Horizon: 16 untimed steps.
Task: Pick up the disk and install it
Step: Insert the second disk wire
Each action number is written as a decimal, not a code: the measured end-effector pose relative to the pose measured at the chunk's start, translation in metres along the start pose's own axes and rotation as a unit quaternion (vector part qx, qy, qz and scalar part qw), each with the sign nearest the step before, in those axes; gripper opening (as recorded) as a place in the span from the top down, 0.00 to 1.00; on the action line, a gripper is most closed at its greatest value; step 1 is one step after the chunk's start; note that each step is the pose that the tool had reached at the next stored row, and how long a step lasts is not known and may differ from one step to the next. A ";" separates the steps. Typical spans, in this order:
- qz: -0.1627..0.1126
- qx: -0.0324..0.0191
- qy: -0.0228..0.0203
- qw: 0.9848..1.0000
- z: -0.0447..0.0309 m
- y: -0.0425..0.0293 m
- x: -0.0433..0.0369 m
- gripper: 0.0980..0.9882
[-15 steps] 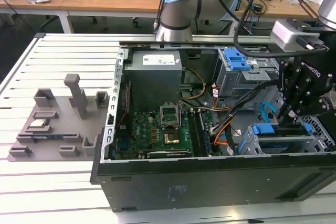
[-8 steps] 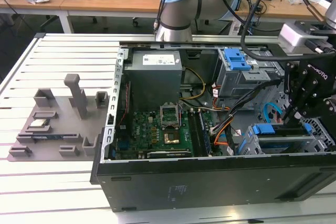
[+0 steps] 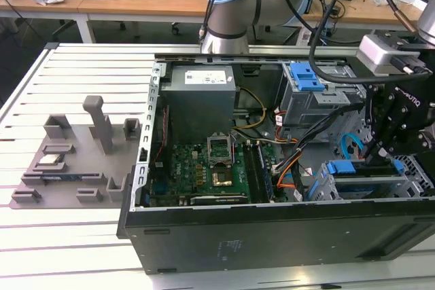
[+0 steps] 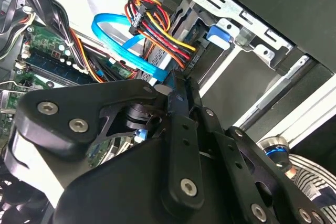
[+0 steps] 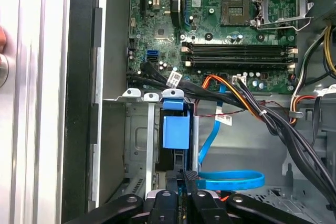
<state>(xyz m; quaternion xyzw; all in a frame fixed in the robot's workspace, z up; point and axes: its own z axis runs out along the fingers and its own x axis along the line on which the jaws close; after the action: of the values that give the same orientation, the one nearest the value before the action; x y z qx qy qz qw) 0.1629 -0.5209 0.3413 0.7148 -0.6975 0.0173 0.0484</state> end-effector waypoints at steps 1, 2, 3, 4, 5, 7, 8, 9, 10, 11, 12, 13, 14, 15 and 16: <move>0.000 0.000 0.000 1.000 0.0002 0.0003 0.0000 0.93; 0.000 0.000 0.000 1.000 0.0003 0.0008 0.0001 0.93; 0.000 0.000 0.000 1.000 0.0004 0.0008 0.0002 0.93; 0.000 0.000 -0.001 1.000 -0.0002 0.0011 0.0002 0.93; 0.000 0.000 -0.003 1.000 -0.0041 0.0013 0.0006 0.93; 0.000 0.000 -0.004 1.000 -0.0044 0.0013 0.0006 0.93; 0.000 0.000 -0.005 1.000 -0.0045 0.0013 0.0006 0.93; 0.000 0.000 -0.006 1.000 -0.0045 0.0013 0.0006 0.93; 0.000 0.000 -0.006 1.000 -0.0043 0.0013 0.0006 0.93; 0.000 0.000 -0.006 1.000 -0.0035 0.0013 0.0007 0.93; 0.000 0.000 -0.007 1.000 -0.0021 0.0012 0.0007 0.93; 0.000 0.000 -0.007 1.000 -0.0003 0.0011 0.0006 0.93; 0.000 0.000 -0.007 1.000 0.0023 0.0010 0.0007 0.93; 0.000 0.000 -0.007 1.000 0.0040 0.0010 0.0010 0.93; 0.000 0.000 -0.006 1.000 0.0049 0.0010 0.0009 0.93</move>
<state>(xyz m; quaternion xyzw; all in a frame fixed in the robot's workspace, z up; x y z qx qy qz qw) 0.1617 -0.5223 0.3366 0.7150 -0.6977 0.0132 0.0438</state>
